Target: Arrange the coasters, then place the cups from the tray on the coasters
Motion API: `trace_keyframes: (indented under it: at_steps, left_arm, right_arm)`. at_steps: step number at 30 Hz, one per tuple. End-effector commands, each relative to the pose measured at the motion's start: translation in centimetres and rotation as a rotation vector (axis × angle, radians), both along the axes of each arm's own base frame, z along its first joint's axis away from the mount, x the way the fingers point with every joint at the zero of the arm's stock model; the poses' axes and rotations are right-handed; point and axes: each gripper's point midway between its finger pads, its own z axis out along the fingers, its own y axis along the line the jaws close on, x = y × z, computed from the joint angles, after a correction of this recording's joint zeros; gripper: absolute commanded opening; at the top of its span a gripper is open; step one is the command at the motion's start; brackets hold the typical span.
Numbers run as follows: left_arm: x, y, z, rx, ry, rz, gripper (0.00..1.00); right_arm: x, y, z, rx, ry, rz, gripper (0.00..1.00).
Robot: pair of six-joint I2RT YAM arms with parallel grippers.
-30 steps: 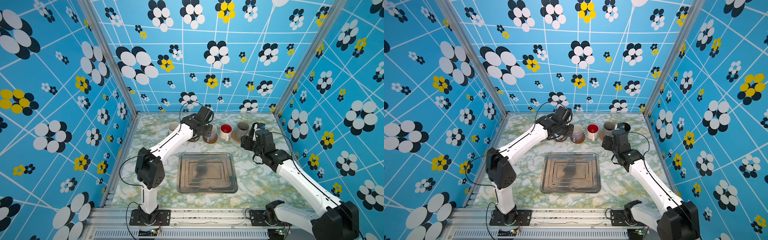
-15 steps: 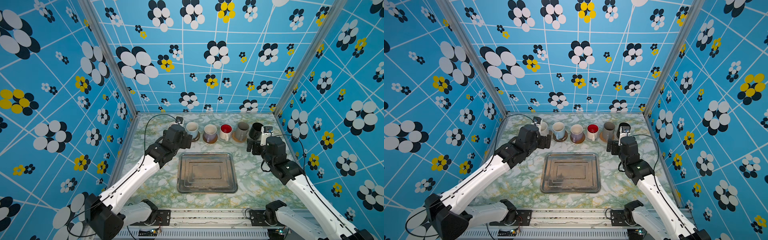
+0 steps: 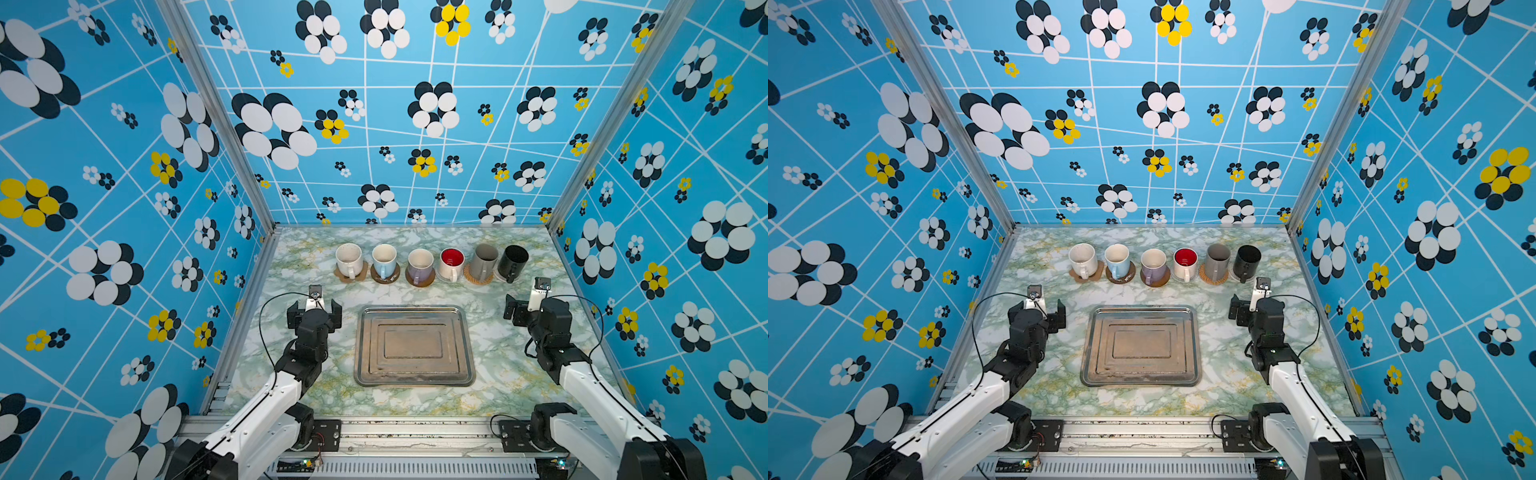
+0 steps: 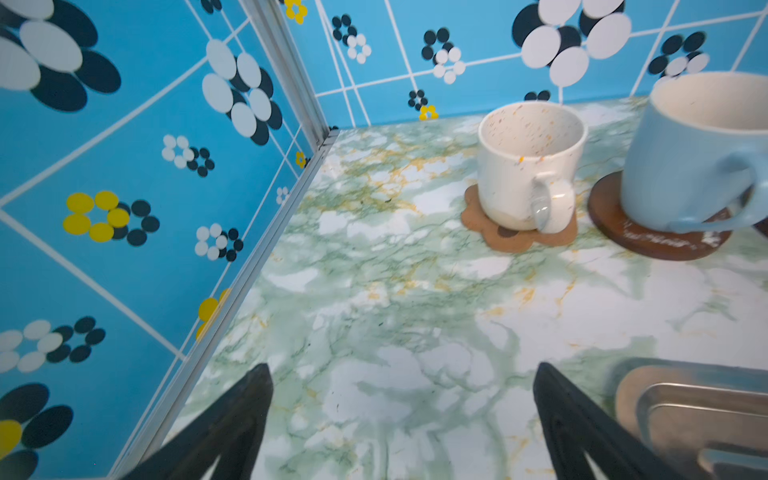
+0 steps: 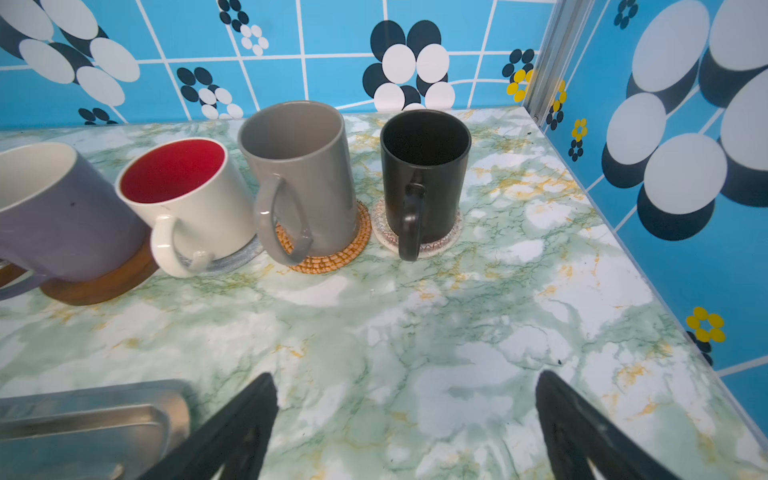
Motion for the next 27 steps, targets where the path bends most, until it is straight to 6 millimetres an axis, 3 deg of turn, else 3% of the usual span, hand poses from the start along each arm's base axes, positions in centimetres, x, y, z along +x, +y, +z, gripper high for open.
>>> trace_keyframes:
  at_steps: [1, 6, 9, 17, 24, 27]
  left_arm:
    - [1.8, 0.5, 3.2, -0.06, -0.166, 0.002, 0.99]
    - [3.2, 1.2, 0.6, -0.06, -0.127, 0.002, 0.99]
    - [3.9, 0.7, -0.8, -0.075, -0.113, -0.04, 0.99]
    - [5.7, 0.8, -1.4, -0.108, -0.131, -0.087, 0.99]
    - [7.1, 0.5, -3.9, -0.125, -0.149, -0.135, 0.99]
    - [7.6, 0.2, -4.6, -0.141, -0.078, -0.149, 0.99]
  right_arm:
    - [1.9, 0.2, 1.6, 0.031, -0.137, 0.028, 0.99]
    - [3.6, 0.1, 0.1, 0.009, -0.118, 0.034, 0.99]
    - [4.4, 0.0, -0.4, 0.008, -0.129, 0.039, 0.99]
    - [5.0, -2.2, -1.2, 0.121, -0.191, -0.012, 0.99]
    - [5.5, -1.4, -2.3, 0.126, -0.227, 0.044, 0.99]
    - [5.8, -1.1, -2.6, 0.124, -0.198, 0.064, 0.99]
